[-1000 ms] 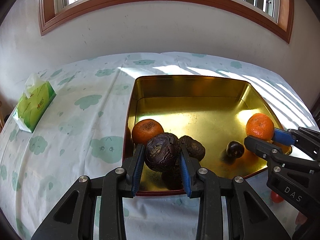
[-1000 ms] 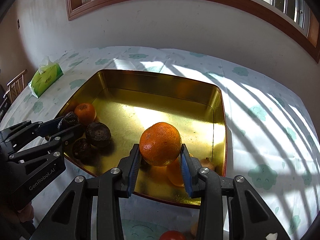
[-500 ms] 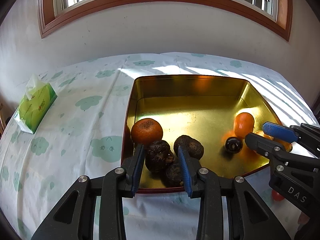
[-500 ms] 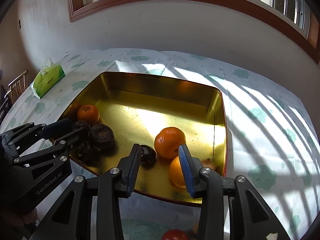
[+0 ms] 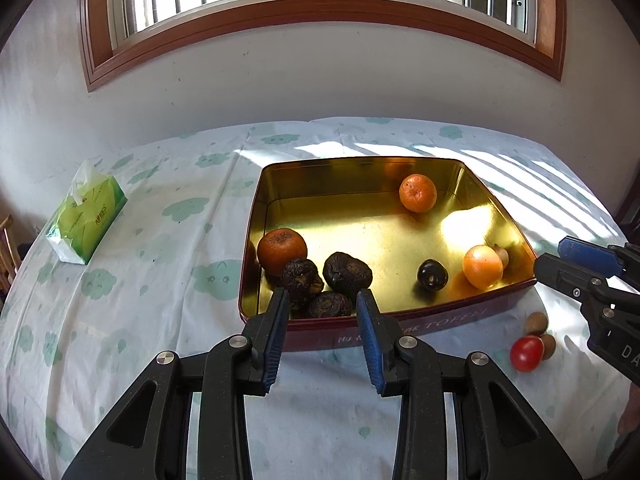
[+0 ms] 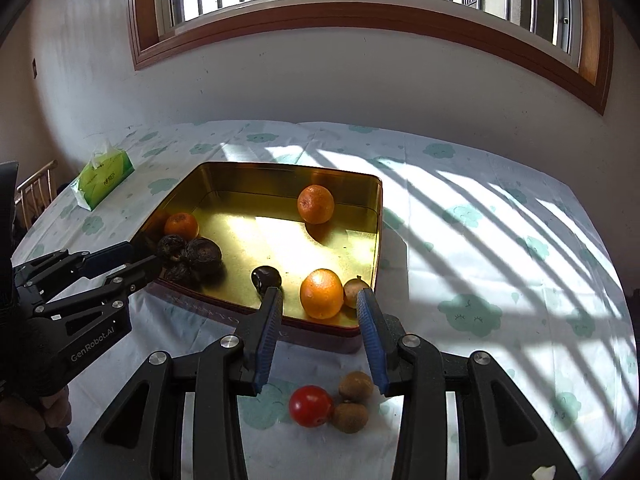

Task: Organize fruits
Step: 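Withdraw both tools from the tin toward the tomato and kiwis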

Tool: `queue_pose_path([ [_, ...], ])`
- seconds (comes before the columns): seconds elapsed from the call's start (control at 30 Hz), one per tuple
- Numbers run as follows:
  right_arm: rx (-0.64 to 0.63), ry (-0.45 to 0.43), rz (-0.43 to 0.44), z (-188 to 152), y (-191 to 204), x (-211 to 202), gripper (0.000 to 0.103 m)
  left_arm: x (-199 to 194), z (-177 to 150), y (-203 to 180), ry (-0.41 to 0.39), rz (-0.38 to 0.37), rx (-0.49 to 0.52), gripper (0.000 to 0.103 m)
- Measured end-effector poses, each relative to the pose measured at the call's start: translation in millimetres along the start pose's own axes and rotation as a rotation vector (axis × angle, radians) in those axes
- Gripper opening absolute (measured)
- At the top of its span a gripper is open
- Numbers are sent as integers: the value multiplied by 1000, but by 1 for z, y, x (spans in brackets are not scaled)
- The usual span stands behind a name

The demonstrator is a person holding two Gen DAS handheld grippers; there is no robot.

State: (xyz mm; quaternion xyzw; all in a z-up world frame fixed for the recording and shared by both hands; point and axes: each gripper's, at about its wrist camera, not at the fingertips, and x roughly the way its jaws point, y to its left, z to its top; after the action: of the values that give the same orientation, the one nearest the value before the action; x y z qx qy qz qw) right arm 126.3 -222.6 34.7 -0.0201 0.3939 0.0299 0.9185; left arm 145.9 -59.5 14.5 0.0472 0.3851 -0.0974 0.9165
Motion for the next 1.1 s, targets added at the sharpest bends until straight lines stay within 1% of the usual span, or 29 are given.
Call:
queue_pose_path([
  [0.13, 40, 7, -41, -19, -23, -13, 37, -10, -13, -5, 9, -2, -2, 37],
  [0.23, 62, 32, -73, -35, -39, -15, 37, -13, -24, -8, 24, -5, 0, 37],
  [0.37, 78, 69, -95, -57, -54, -14, 37, -12, -37, -12, 45, -10, -1, 37],
  [0.5, 68, 104, -80, -73, -52, -6, 37, -10, -48, -16, 73, -9, -3, 37],
  [0.57, 68, 115, -53, -78, -47, -3, 37, -9, -51, -18, 80, -9, -3, 37],
  [0.87, 53, 132, 7, -76, -26, 11, 37, -7, -57, -20, 98, -18, -2, 37],
  [1.0, 44, 142, 1, -75, -20, 22, 37, -5, -57, -20, 103, -22, -3, 37],
  [1.1, 32, 126, -13, -68, -17, 29, 36, -3, -57, -20, 106, -21, -4, 37],
])
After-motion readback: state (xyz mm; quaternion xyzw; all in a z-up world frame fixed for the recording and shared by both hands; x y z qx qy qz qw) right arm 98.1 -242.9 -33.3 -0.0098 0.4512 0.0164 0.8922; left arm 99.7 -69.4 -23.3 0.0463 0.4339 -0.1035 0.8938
